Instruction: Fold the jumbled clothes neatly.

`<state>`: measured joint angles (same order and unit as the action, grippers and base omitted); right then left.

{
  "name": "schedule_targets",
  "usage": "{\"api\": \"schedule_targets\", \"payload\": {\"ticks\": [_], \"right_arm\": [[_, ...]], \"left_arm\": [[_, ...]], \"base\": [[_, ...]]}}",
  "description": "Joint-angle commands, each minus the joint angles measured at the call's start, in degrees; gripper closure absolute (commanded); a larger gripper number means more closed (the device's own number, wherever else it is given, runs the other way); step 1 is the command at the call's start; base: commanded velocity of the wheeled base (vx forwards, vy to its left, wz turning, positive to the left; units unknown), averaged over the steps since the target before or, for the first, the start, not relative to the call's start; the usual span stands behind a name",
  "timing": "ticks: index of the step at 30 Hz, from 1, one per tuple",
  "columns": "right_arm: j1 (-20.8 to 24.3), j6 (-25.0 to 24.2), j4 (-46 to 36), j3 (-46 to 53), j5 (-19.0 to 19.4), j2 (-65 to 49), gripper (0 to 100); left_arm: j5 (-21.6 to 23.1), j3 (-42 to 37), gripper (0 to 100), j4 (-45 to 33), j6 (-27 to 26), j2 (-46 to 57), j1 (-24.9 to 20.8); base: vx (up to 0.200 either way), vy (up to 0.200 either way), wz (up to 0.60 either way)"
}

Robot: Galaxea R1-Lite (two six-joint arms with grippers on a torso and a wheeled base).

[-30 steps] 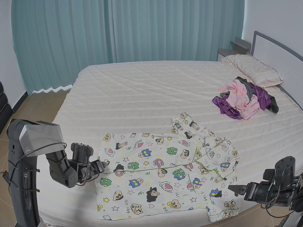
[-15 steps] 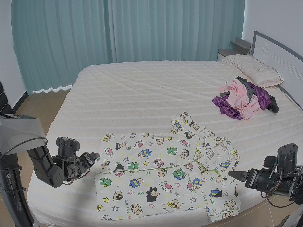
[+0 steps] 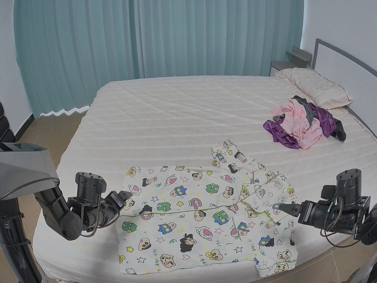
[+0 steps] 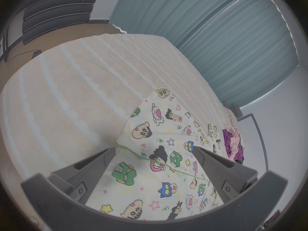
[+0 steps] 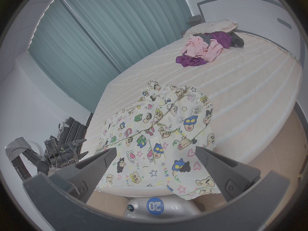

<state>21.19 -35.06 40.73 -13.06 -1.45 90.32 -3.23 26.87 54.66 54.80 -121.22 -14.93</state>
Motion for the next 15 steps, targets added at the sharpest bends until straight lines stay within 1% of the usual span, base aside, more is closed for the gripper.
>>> {"api": "schedule_targets", "payload": {"ticks": [1, 6, 11, 13, 14, 15], "right_arm": [[-0.71, 0.26, 0.05, -1.89, 0.13, 1.97, 0], [-0.80, 0.26, 0.05, -4.17, -0.13, 4.07, 0], [-0.45, 0.34, -0.04, -7.86, -0.04, 7.33, 0], [-0.45, 0.34, -0.04, -8.83, 0.04, 8.38, 0], [-0.45, 0.26, -0.04, -10.32, 0.13, 9.70, 0], [-0.36, 0.26, -0.04, -11.20, 0.22, 10.49, 0]], "left_arm": [[-0.02, 0.03, 0, 0.01, 0.05, 0.29, -0.71], [-0.02, -0.24, 0, 0.01, 0.13, 0.64, -0.71], [-0.29, -0.33, 0, 0.18, 0.31, 1.52, -0.27], [-0.64, -0.24, 0, 0.88, 1.45, 1.69, -0.18], [-0.90, -0.33, 0, 2.55, 3.83, 1.69, -0.18], [-0.81, -0.41, 0, 3.61, 4.71, 1.60, -0.18]], "base": [[0.000, -0.200, 0.00], [0.000, -0.200, 0.00], [0.000, 0.000, 0.00], [0.000, 0.000, 0.00], [0.000, 0.000, 0.00], [0.000, 0.000, 0.00]]}}
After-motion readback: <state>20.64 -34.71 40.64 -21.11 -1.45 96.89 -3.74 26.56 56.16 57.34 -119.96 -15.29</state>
